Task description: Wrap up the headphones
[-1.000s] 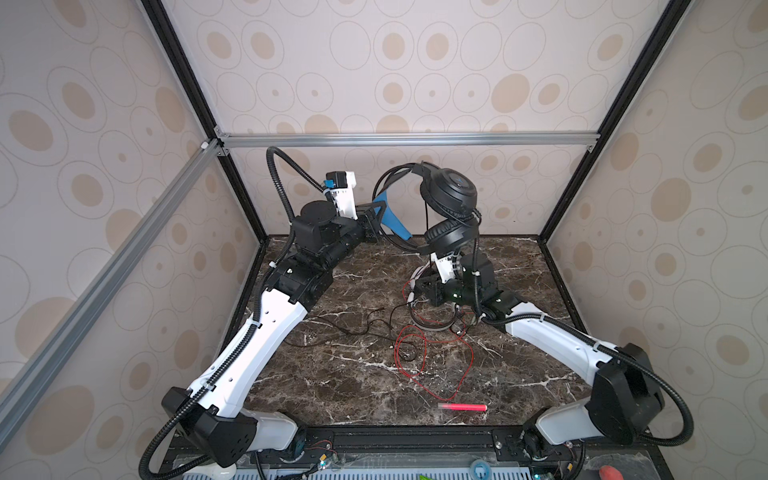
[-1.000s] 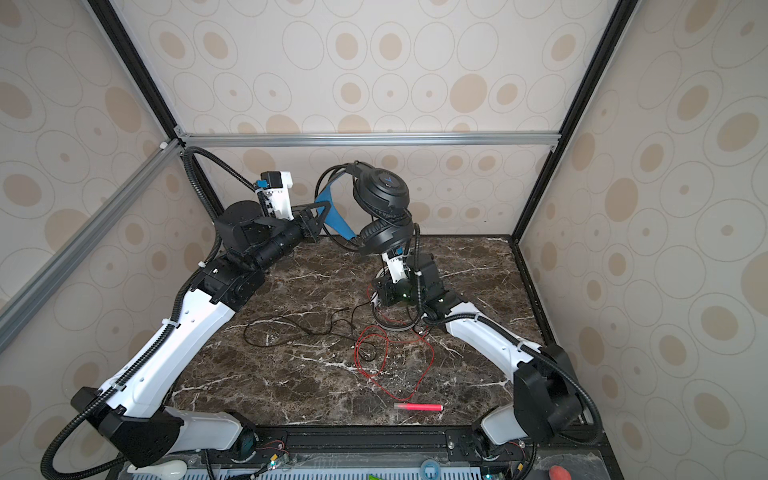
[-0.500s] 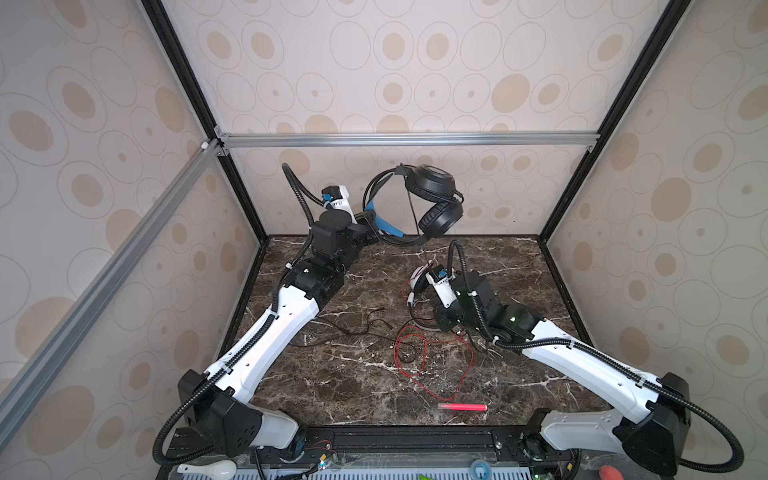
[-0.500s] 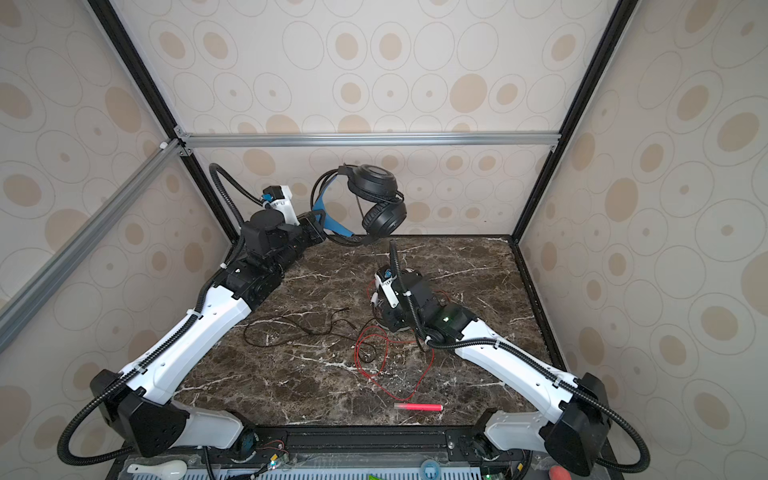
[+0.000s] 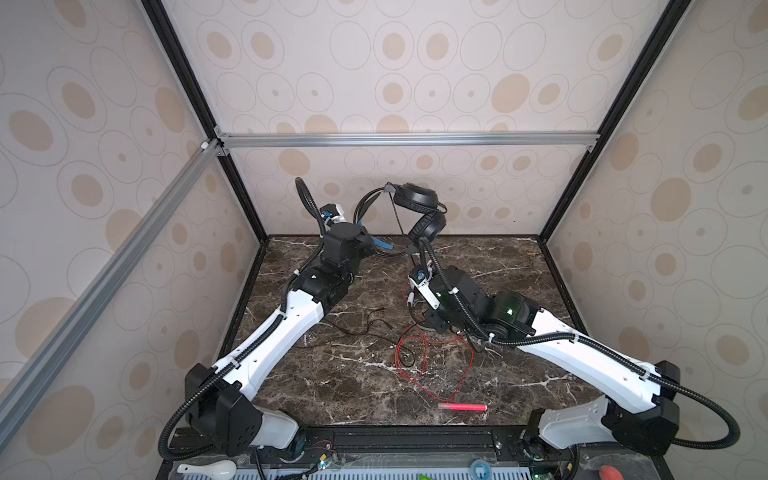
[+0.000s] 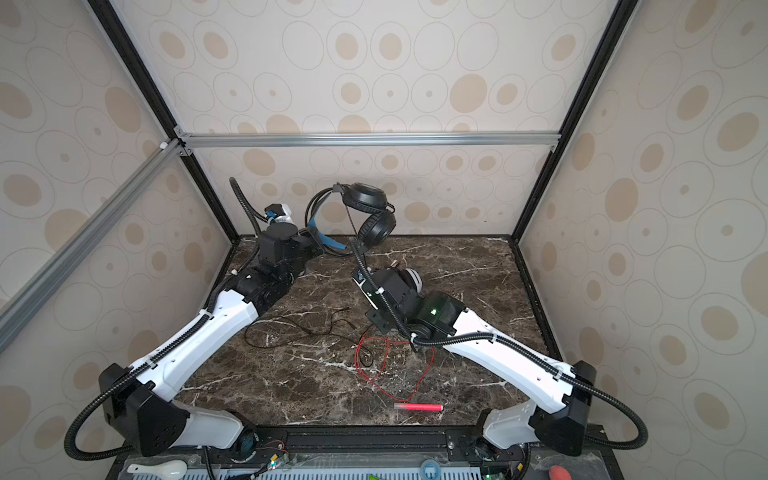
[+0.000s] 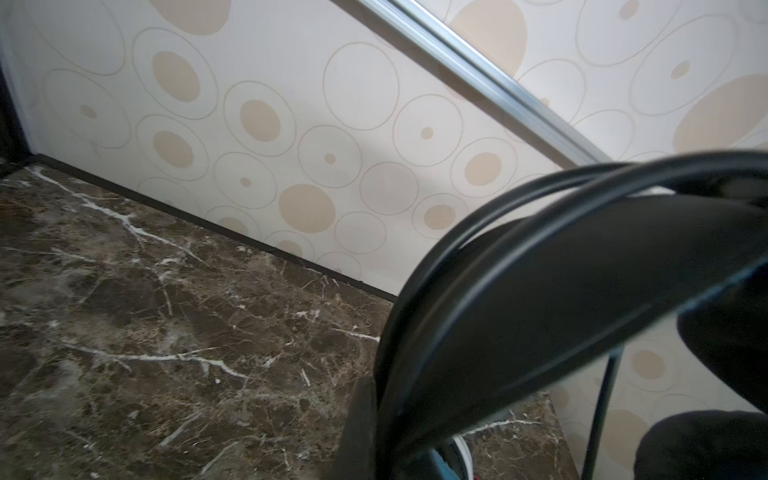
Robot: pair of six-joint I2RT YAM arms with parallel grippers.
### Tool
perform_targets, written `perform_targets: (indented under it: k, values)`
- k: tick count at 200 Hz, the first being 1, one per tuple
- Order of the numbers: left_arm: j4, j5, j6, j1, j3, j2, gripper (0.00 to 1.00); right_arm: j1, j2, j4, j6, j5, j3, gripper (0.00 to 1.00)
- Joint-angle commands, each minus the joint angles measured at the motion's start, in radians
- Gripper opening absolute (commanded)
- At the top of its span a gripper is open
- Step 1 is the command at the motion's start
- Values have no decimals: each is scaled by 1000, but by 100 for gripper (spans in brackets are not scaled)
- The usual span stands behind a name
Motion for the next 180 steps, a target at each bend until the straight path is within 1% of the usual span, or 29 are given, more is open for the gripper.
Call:
perform_targets:
  k: [1,38,58,72,99,124,155,180]
  values:
    - [14,-148,90,-33,12,-4,0,13,49,-154,-68,63,122,0]
    - [3,-237,290,-82,-25,-25,0,12,148,-282,-162,129,332,0]
    - [-8,-267,399,-101,-31,-37,0,12,177,-307,-209,157,396,0]
    - [-9,-254,468,-105,-37,-49,0,13,184,-307,-238,185,413,0]
    - [-39,-176,582,-106,-36,-60,0,20,197,-291,-290,245,444,0]
    - [-84,-165,609,-107,-39,-74,0,45,186,-227,-355,314,430,1]
    - [-97,-193,586,-108,-47,-96,0,91,137,-73,-426,381,348,3]
    - [-87,-187,590,-108,-48,-96,0,133,112,58,-524,461,292,4]
